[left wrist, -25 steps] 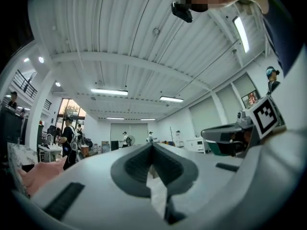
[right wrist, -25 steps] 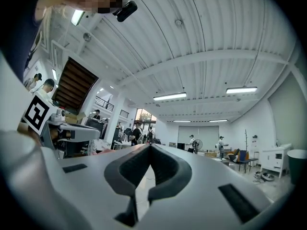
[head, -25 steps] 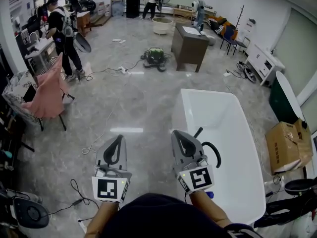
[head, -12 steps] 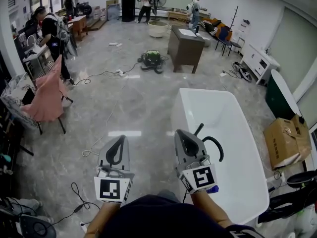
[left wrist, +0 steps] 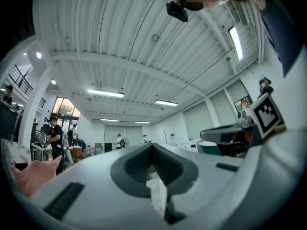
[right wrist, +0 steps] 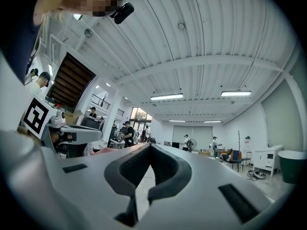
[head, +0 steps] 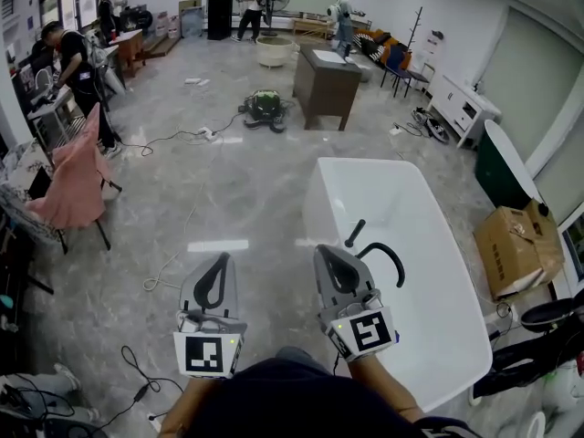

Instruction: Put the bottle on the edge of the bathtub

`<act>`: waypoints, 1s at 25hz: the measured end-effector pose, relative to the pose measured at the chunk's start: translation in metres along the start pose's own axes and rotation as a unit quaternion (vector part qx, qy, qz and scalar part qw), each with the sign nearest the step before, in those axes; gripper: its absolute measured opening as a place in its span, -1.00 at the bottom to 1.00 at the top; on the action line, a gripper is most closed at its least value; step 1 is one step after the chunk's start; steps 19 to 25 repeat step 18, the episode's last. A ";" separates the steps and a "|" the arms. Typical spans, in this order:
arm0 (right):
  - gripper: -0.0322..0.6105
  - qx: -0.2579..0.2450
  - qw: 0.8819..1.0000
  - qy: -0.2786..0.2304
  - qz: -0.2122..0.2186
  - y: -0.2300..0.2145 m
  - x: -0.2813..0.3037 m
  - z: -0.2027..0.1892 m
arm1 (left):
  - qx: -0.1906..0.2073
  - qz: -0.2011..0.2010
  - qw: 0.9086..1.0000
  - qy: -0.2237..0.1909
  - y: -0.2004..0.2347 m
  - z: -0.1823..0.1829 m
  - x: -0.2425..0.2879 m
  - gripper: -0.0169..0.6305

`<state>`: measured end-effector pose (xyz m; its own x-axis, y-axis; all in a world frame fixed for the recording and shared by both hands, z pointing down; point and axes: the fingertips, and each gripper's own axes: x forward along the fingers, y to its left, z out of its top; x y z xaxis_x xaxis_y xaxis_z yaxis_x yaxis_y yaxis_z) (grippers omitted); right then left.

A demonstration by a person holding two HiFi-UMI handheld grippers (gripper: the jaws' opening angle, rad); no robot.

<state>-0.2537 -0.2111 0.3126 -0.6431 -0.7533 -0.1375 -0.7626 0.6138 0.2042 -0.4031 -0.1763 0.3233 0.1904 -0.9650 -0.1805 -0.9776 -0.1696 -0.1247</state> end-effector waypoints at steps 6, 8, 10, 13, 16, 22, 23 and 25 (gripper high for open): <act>-0.85 0.002 1.000 0.004 -0.018 0.001 -0.011 -0.002 | -0.009 -0.015 1.000 -0.003 -0.006 -0.008 -0.005 -0.94; -0.85 0.004 1.000 0.003 -0.022 0.001 -0.012 -0.001 | -0.009 -0.016 1.000 -0.003 -0.006 -0.007 -0.006 -0.94; -0.85 0.008 1.000 0.002 -0.027 0.000 -0.013 0.001 | -0.009 -0.016 1.000 -0.001 -0.006 -0.002 -0.007 -0.94; -0.85 0.007 1.000 0.000 -0.028 0.001 -0.013 0.004 | -0.008 -0.015 1.000 -0.002 -0.004 0.002 -0.009 -0.94; -0.85 0.007 1.000 0.000 -0.029 -0.002 -0.011 0.002 | -0.023 -0.012 1.000 -0.001 -0.006 0.001 -0.007 -0.94; -0.85 0.009 0.999 -0.001 -0.031 -0.006 -0.011 0.001 | -0.043 -0.012 0.999 0.004 -0.009 -0.001 -0.006 -0.94; -0.85 0.009 0.999 -0.001 -0.031 -0.006 -0.011 0.001 | -0.043 -0.012 0.999 0.004 -0.009 -0.001 -0.006 -0.94; -0.85 0.009 0.999 -0.001 -0.031 -0.006 -0.011 0.001 | -0.043 -0.012 0.999 0.004 -0.009 -0.001 -0.006 -0.94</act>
